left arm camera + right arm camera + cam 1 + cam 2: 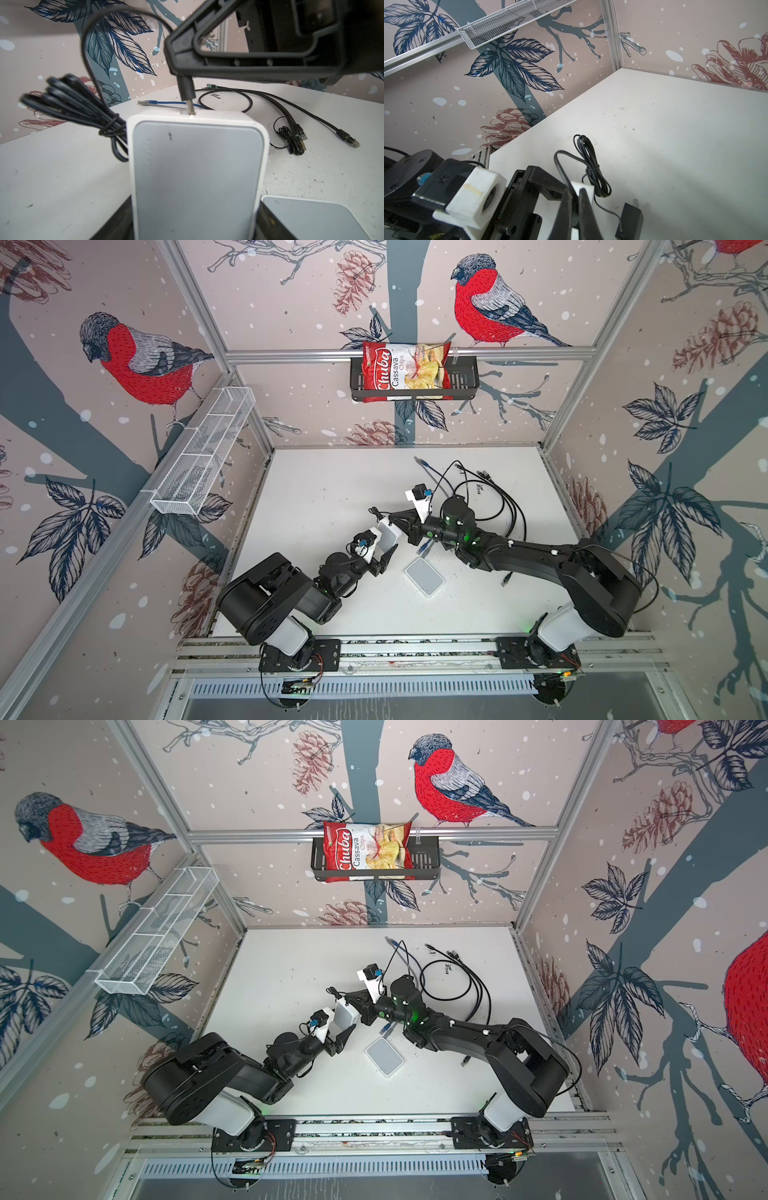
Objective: Insert the plug into the switch port
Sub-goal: 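Align the barrel plug above the router's top port with the right gripper, then push the barrel plug down into the router port with the right gripper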
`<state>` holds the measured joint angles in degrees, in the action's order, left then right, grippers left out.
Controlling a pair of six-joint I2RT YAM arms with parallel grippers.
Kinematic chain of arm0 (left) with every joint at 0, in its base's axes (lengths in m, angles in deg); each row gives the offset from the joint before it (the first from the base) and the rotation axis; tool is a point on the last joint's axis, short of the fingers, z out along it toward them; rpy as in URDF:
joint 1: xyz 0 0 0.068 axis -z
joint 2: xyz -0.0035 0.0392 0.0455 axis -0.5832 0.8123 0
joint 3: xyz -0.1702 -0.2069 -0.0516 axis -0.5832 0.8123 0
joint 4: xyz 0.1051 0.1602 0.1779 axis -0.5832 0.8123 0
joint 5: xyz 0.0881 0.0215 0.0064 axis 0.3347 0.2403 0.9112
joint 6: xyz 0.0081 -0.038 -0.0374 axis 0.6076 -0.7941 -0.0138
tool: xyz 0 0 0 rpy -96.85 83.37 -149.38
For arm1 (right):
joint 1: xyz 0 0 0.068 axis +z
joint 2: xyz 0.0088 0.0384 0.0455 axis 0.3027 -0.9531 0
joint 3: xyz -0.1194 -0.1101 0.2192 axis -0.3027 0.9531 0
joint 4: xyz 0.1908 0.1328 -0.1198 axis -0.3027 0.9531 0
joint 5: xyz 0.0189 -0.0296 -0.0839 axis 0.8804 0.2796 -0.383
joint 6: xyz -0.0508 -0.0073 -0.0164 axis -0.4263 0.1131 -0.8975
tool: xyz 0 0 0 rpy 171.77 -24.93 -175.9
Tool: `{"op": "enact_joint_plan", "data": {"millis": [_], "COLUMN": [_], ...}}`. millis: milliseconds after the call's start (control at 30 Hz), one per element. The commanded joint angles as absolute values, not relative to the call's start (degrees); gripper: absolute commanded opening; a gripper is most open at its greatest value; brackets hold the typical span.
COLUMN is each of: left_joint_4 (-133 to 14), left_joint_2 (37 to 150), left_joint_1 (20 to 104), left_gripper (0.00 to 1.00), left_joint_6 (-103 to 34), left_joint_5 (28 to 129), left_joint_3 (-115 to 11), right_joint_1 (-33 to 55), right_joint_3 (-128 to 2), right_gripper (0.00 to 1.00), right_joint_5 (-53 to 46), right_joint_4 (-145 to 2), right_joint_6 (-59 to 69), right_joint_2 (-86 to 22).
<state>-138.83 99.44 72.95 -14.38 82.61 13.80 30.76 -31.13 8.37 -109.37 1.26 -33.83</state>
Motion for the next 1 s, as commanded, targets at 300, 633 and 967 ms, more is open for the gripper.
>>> {"op": "enact_joint_plan", "data": {"millis": [300, 633, 967], "left_joint_4": [-158.47, -156.54, -156.84], "left_joint_2": [99.70, 98.69, 97.22], "left_joint_1": [72.72, 72.77, 72.72], "left_gripper": [0.60, 0.61, 0.60], "left_joint_6": [-15.27, -15.18, -16.18], "left_joint_5": [82.24, 82.20, 83.03], "left_joint_3": [12.88, 12.44, 12.87], "right_joint_1": [30.98, 31.70, 31.78], "right_joint_3": [-32.37, -32.79, -32.87], "right_gripper": [0.00, 0.00, 0.00], "right_joint_5": [6.75, 8.63, 7.26], "right_joint_4": [-106.31, -107.31, -107.33], "right_joint_6": [0.87, 1.02, 0.71], "right_joint_2": [-35.14, -34.64, -35.11]}}
